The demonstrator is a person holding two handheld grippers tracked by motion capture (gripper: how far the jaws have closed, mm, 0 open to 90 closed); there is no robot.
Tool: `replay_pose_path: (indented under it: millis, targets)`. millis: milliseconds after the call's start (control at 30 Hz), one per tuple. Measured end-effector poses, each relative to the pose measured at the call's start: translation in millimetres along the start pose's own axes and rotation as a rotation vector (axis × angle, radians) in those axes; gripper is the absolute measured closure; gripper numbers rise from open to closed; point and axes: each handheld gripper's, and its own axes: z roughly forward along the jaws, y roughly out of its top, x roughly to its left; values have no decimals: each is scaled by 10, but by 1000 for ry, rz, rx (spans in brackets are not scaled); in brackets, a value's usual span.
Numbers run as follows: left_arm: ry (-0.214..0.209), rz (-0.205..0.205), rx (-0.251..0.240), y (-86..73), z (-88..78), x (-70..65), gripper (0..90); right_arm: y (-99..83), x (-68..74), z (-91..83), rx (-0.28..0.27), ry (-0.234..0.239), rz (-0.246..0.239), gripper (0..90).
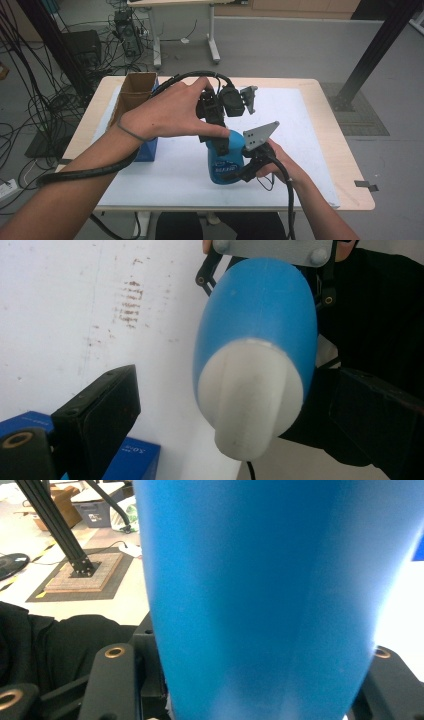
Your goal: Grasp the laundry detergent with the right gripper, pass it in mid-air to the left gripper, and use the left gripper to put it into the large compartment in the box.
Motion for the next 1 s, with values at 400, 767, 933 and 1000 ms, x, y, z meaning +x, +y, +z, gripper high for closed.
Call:
replay_pose_path:
  millis: [400, 767, 933, 1000]
  targets:
    - [-5, 7, 4, 14, 18, -7, 64, 62, 10, 8, -4, 4, -21, 407]
    - [-17, 25, 16, 51, 60, -26, 66, 127, 40, 14, -13, 11, -39, 407]
    - [-23, 28, 20, 67, 70, -33, 70, 171, 58, 13, -17, 17, -53, 407]
    - [-27, 31, 22, 74, 68, -33, 72, 179, 63, 11, -20, 17, -55, 407]
